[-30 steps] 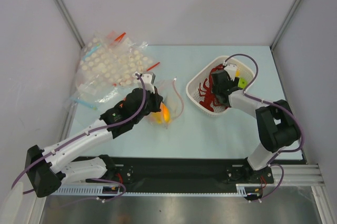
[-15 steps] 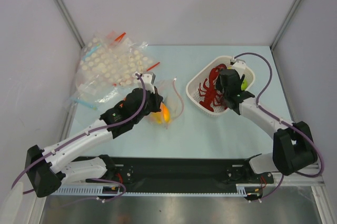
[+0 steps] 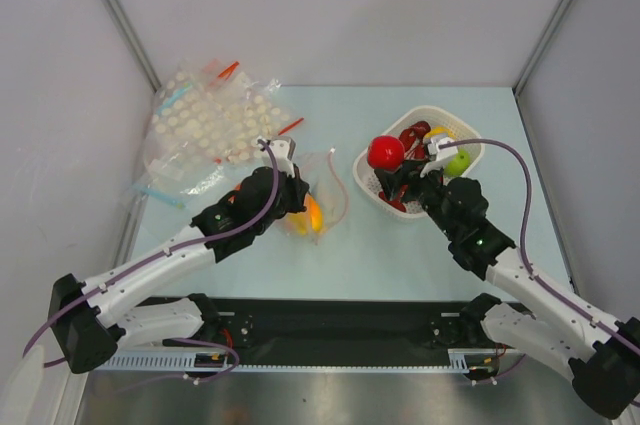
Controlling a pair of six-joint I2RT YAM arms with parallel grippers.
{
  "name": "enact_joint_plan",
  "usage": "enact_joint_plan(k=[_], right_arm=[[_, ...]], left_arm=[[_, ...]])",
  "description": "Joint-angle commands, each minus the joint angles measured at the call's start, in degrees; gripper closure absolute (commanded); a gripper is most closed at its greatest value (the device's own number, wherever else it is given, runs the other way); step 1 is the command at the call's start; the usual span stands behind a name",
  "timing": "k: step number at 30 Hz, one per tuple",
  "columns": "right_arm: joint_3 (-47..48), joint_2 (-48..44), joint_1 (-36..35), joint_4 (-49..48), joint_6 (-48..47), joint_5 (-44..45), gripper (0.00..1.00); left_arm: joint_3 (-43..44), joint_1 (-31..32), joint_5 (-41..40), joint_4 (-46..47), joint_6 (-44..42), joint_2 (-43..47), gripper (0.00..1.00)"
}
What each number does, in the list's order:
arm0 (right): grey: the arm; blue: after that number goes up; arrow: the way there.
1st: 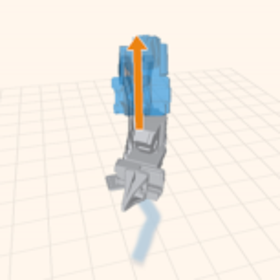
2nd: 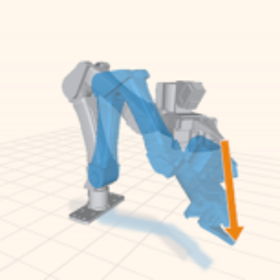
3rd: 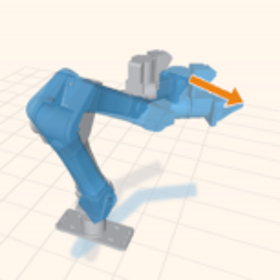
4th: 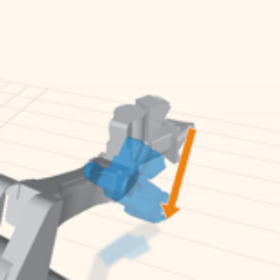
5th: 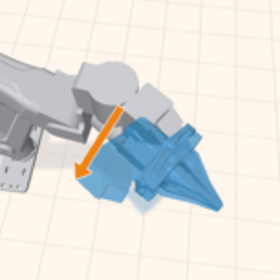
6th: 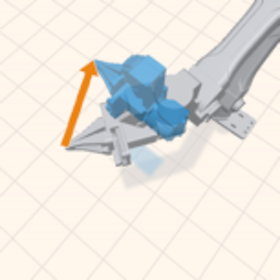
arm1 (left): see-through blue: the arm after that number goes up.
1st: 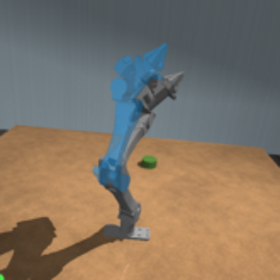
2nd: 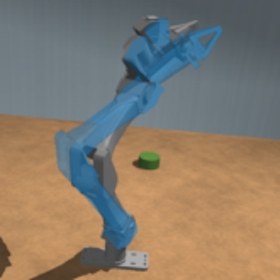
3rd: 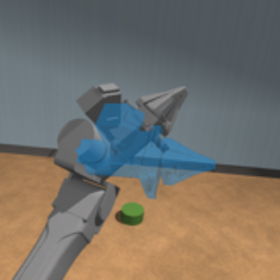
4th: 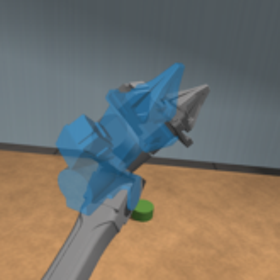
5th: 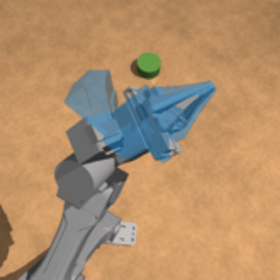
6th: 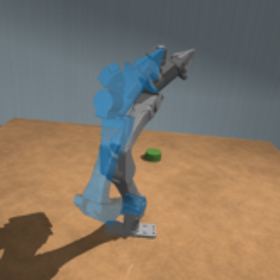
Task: Place the food in the zip-top bag and seal the zipper
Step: Pick up the fake fruit from the bin, then place the fake fruit in the zipper food storage bag.
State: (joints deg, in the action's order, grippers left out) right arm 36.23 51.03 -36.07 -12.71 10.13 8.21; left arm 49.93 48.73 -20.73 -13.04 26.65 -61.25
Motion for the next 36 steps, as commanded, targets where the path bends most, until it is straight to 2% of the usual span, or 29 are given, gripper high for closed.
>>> enact_joint_plan(k=[1,2,5,9,14,20,21,22,24,26,27,28,36], right_arm=[[-1.3,-2.9,-1.6,-8.8,-5.1,-16.8,0.60],[-1.4,-3.0,-2.1,-9.0,-6.5,-21.7,0.60],[-2.0,-2.5,-4.1,-10.8,-8.1,-28.2,0.61],[-1.2,0.6,-6.2,-11.1,-10.0,-33.3,0.62],[2.3,6.0,-10.8,-5.5,-14.2,-29.1,0.63],[6.7,14.0,-11.6,-1.8,-15.2,-26.5,0.59],[7.2,14.5,-12.0,-0.8,-15.3,-25.7,0.58],[8.0,15.8,-12.1,-0.5,-15.3,-24.8,0.50],[8.6,16.6,-12.2,0.2,-14.8,-22.4,0.41],[8.4,16.7,-12.4,-0.3,-14.5,-20.9,0.17],[8.2,16.4,-12.5,-0.8,-13.7,-19.9,0.09],[7.9,16.0,-12.5,-1.2,-13.6,-19.2,0.06],[3.8,9.0,-12.5,-4.6,-13.0,-10.4,0.09]], left_arm=[[0.9,-0.2,-2.0,0.6,0.9,-0.2,1.00],[0.9,-0.2,-2.0,0.5,1.0,-0.4,1.00],[1.2,-0.2,-1.9,0.3,1.1,-0.8,1.00],[1.0,-0.2,-0.6,1.0,0.9,-0.3,1.00],[0.5,-0.2,-0.3,1.6,0.8,0.6,1.00],[0.0,-0.2,-0.5,1.9,0.8,2.3,1.00],[-0.1,-0.2,-0.5,2.0,0.8,2.5,1.00],[-0.3,-0.3,-0.5,2.0,0.8,2.5,1.00],[-0.2,-0.2,-0.4,2.1,0.7,2.7,1.00],[-0.2,-0.2,-0.5,2.1,0.8,2.9,1.00],[-0.2,-0.2,-0.6,1.9,0.8,3.0,1.00],[-0.2,-0.2,-0.9,2.0,0.8,3.0,1.00],[-0.4,-0.2,-3.5,1.1,1.5,3.6,1.00]])
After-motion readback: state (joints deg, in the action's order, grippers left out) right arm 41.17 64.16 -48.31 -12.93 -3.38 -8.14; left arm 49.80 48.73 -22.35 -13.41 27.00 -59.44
